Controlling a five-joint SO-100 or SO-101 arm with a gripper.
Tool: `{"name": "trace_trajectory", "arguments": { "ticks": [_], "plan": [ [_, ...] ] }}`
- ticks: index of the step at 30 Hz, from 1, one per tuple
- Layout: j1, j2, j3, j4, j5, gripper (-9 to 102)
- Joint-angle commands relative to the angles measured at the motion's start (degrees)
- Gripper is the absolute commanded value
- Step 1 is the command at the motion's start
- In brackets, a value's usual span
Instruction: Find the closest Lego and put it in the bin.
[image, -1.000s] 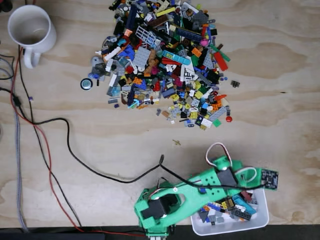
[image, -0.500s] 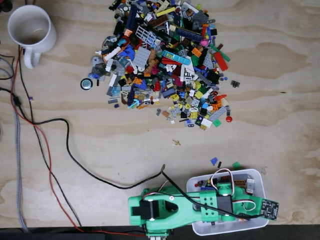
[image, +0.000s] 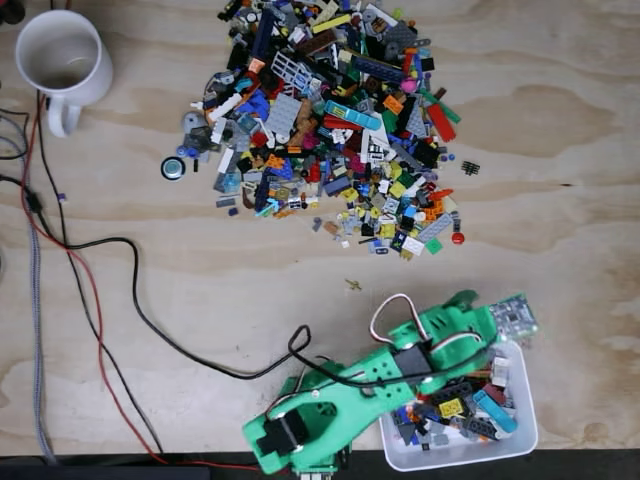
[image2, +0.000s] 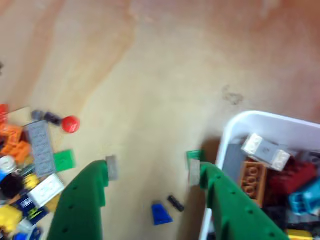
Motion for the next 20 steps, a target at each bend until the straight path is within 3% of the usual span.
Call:
{"name": "trace_trajectory", "arguments": {
  "ticks": [1, 10, 20],
  "plan": [
    [-19.4, 2.9, -1.8, 4.3, 7.9, 20],
    [-43.2, -2.1, -2.4, 7.0, 16.9, 19],
    [-50.0, -4.5, -3.7, 9.6, 19.2, 19]
  ]
}}
